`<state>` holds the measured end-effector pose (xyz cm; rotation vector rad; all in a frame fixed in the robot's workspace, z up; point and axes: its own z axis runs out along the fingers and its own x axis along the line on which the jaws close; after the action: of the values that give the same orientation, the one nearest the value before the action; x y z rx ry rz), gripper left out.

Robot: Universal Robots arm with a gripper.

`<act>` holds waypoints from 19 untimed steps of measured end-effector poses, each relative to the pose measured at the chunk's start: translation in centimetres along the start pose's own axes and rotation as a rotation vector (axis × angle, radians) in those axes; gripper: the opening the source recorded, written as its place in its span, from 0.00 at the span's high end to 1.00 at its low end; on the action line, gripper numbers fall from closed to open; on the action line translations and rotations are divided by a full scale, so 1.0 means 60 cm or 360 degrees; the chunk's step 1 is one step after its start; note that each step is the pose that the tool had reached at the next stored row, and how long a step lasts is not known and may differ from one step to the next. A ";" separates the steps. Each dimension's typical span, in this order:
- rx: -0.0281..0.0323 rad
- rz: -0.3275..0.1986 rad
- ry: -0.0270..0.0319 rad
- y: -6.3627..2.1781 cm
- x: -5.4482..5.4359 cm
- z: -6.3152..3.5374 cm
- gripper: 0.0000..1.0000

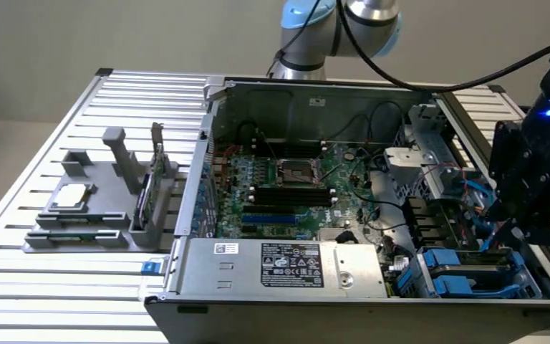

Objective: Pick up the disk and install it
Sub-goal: 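Insert the first disk wire, then insert the second disk wire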

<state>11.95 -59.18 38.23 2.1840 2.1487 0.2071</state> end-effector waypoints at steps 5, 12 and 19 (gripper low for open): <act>0.00000 0.0000 -0.00001 -0.033 0.000 -0.006 0.69; -0.00013 0.0000 -0.00003 -0.065 0.002 -0.010 0.69; -0.00014 0.0000 -0.00004 -0.065 0.002 -0.010 0.69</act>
<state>8.01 -59.02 38.28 2.1833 2.1482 0.2077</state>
